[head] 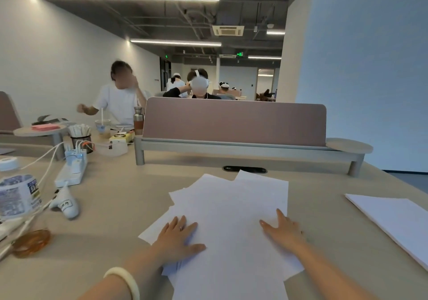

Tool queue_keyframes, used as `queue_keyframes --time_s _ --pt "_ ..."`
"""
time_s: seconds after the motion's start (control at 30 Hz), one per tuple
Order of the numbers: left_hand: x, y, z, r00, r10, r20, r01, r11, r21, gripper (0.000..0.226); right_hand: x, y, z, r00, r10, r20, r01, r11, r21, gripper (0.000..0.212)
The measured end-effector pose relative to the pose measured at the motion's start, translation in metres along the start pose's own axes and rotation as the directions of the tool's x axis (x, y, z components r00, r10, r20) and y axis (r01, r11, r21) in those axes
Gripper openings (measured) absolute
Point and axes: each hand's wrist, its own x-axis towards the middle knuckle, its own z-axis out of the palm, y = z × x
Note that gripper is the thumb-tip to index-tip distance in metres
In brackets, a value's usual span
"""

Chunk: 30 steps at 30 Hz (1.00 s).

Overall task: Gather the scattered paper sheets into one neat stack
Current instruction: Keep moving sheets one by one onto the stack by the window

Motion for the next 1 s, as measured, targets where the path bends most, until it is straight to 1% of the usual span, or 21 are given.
queue_keyframes --time_s 0.07,0.13,0.2,0.27,0.33,0.37,0.43,0.47,0.5,0.57,0.67,0.73,0.83,0.87,1.0 --pt "0.0 -0.002 -0.003 0.998 0.058 0.032 -0.057 0.998 -0.012 0.147 0.007 0.002 -0.01 0.999 0.018 0.028 -0.021 0.995 0.097 0.088" --pt "-0.001 -0.004 -0.007 0.995 0.089 0.054 -0.086 0.995 -0.051 0.145 0.012 0.003 -0.021 0.998 0.035 0.056 -0.047 0.969 0.241 0.092" --pt "-0.001 -0.005 -0.009 0.995 0.082 0.048 -0.074 0.986 -0.153 0.142 0.014 0.004 -0.033 0.995 0.018 0.102 -0.049 0.948 0.316 0.088" --pt "0.0 -0.003 -0.009 0.998 0.06 0.014 -0.052 0.947 -0.318 0.14 0.014 0.003 -0.041 0.986 0.014 0.167 -0.069 0.942 0.328 0.086" --pt "0.001 0.002 -0.011 0.999 0.037 -0.028 -0.046 0.838 -0.543 0.132 0.019 0.008 -0.046 0.972 0.04 0.233 -0.134 0.905 0.404 0.081" --pt "0.001 0.005 -0.013 0.998 0.025 -0.051 -0.052 0.768 -0.639 0.124 0.02 0.01 -0.049 0.959 0.059 0.278 -0.18 0.882 0.436 0.073" --pt "0.001 0.01 -0.018 0.998 0.0 -0.07 -0.055 0.615 -0.786 0.105 0.019 0.014 -0.054 0.942 0.062 0.33 -0.229 0.836 0.499 0.057" --pt "0.001 0.011 -0.021 0.998 -0.003 -0.064 -0.052 0.532 -0.845 0.101 0.018 0.016 -0.054 0.942 0.07 0.329 -0.233 0.841 0.488 0.054" --pt "0.002 0.012 -0.024 0.999 0.002 -0.054 -0.049 0.455 -0.889 0.102 0.019 0.018 -0.053 0.944 0.079 0.32 -0.237 0.836 0.494 0.051" --pt "0.005 0.013 -0.029 0.999 0.006 -0.044 -0.044 0.35 -0.936 0.109 0.014 0.016 -0.05 0.953 0.072 0.294 -0.216 0.842 0.494 0.038" --pt "0.01 0.015 -0.028 0.999 -0.022 -0.04 -0.032 0.271 -0.962 0.118 0.011 0.012 -0.042 0.96 0.043 0.277 -0.157 0.9 0.406 0.055" --pt "0.009 0.018 -0.03 0.997 -0.054 -0.048 -0.035 0.216 -0.976 0.118 0.009 0.008 -0.04 0.962 0.026 0.272 -0.144 0.894 0.425 0.051" --pt "0.008 0.019 -0.034 0.993 -0.118 -0.006 0.002 0.071 -0.997 0.103 0.0 0.003 -0.042 0.975 0.027 0.221 -0.115 0.912 0.395 0.072" --pt "0.006 0.019 -0.036 0.992 -0.129 0.018 0.022 0.026 -0.999 0.097 0.001 0.004 -0.041 0.979 0.025 0.201 -0.105 0.913 0.395 0.076" --pt "0.004 0.018 -0.037 0.982 -0.177 0.068 0.06 -0.049 -0.997 0.086 0.0 0.007 -0.04 0.981 0.009 0.192 -0.088 0.91 0.406 0.073"
